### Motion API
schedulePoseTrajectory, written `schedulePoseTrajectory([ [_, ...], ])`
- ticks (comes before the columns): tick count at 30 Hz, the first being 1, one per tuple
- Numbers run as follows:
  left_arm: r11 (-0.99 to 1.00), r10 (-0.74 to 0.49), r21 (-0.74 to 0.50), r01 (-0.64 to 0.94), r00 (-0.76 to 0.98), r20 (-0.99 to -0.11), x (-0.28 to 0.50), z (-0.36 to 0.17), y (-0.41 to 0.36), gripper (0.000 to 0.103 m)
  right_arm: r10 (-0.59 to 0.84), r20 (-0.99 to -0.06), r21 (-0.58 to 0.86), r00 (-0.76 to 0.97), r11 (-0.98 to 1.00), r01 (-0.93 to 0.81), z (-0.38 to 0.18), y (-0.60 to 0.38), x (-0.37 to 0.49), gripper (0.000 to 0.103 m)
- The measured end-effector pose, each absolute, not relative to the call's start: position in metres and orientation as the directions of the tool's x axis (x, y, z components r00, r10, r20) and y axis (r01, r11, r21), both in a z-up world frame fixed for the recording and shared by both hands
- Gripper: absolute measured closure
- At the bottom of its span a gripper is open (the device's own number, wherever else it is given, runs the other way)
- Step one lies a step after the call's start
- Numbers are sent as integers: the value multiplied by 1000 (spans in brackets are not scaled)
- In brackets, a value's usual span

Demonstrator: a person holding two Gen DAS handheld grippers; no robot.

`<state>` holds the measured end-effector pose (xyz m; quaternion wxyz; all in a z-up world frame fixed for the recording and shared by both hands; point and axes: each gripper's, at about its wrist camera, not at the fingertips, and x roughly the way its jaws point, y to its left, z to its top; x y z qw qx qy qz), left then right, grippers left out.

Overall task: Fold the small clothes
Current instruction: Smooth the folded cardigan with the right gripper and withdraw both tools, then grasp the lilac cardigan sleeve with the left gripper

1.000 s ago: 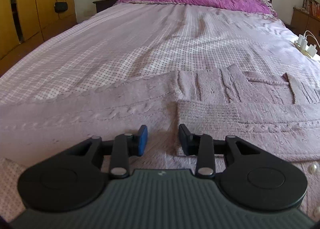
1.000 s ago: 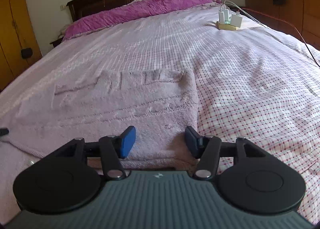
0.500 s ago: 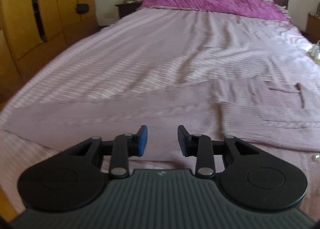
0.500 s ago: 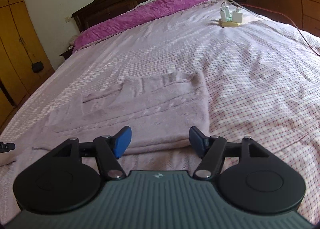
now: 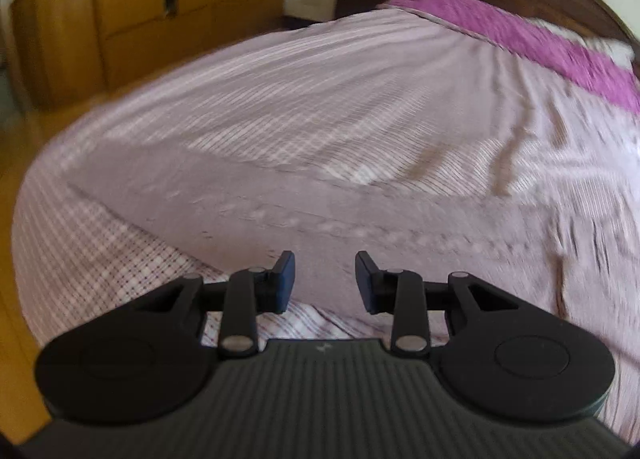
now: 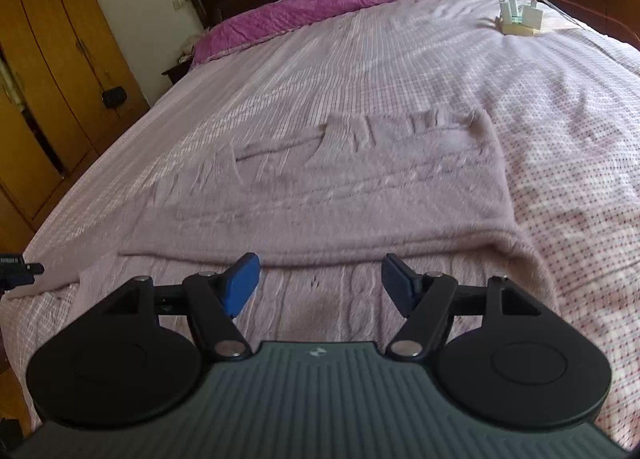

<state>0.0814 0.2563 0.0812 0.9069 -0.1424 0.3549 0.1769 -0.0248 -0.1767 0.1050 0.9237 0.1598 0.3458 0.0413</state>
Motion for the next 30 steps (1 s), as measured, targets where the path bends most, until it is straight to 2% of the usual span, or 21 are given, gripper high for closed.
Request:
schedulePoseTrajectory([
  [8, 804, 239, -233, -548, 655, -717, 97, 56, 282, 67, 140, -641, 308, 755, 948, 86, 98, -176, -34, 29],
  [15, 771, 280, -234, -593, 645, -711, 87, 56, 272, 66, 121, -650, 308, 751, 945, 113, 93, -181, -40, 29],
  [17, 760, 300, -227, -610, 638, -709, 79, 56, 270, 62, 116, -650, 313, 751, 941, 126, 92, -183, -41, 29],
  [20, 719, 330, -224, -658, 607, -723, 71, 54, 273, 45, 112, -655, 317, 747, 939, 137, 91, -186, -42, 29],
  [24, 697, 316, -281, -660, 634, -706, 74, 45, 289, 44, 105, -646, 314, 756, 939, 138, 92, -186, -44, 29],
  [30, 664, 288, -428, -613, 738, -610, 84, 36, 317, 44, 98, -650, 319, 753, 935, 154, 88, -188, -44, 29],
])
